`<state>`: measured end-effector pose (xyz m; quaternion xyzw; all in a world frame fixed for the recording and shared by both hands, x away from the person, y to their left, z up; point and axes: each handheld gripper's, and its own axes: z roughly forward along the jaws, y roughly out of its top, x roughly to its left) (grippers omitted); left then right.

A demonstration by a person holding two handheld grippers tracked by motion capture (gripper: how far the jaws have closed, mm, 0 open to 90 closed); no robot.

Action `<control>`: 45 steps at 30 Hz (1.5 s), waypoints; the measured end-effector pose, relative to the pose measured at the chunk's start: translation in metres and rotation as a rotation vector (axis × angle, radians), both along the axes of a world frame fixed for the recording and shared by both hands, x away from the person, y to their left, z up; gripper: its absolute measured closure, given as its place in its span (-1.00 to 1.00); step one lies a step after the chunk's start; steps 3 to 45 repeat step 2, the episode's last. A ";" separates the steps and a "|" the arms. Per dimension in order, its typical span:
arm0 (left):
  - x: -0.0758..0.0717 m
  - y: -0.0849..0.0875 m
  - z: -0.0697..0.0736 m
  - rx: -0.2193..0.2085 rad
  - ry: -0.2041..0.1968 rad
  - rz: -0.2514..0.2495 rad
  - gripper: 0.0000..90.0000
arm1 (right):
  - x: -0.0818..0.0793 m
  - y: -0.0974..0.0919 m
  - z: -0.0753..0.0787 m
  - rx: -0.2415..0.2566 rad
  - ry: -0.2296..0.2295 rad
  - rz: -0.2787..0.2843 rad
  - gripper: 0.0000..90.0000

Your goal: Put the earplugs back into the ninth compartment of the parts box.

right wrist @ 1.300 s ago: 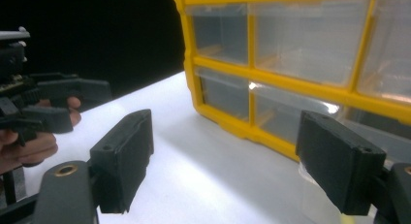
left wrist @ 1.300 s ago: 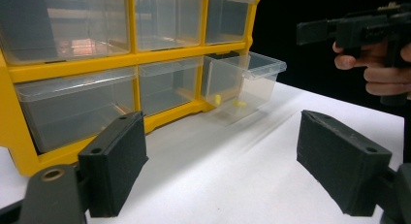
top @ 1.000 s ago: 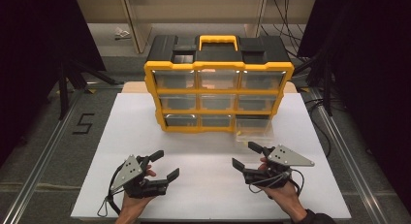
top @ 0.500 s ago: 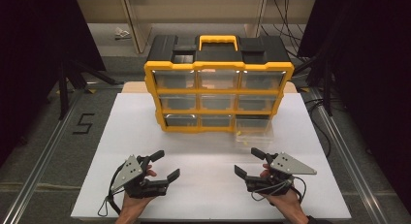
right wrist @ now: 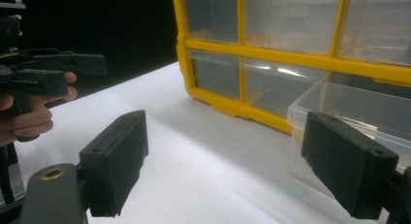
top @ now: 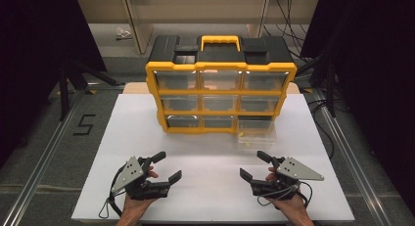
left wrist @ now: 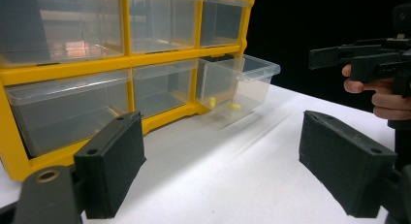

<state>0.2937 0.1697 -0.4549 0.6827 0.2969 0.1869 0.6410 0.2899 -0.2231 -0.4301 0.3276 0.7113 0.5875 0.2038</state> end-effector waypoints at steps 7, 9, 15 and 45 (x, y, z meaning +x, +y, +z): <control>0.000 0.000 0.000 0.003 -0.002 0.000 -0.64 | 0.000 0.000 0.000 0.000 -0.001 0.000 -0.61; 0.000 0.000 0.000 0.003 -0.002 0.000 -0.64 | 0.000 0.000 0.000 0.000 -0.001 0.000 -0.61; 0.000 0.000 0.000 0.003 -0.002 0.000 -0.64 | 0.000 0.000 0.000 0.000 -0.001 0.000 -0.61; 0.000 0.000 0.000 0.003 -0.002 0.000 -0.64 | 0.000 0.000 0.000 0.000 -0.001 0.000 -0.61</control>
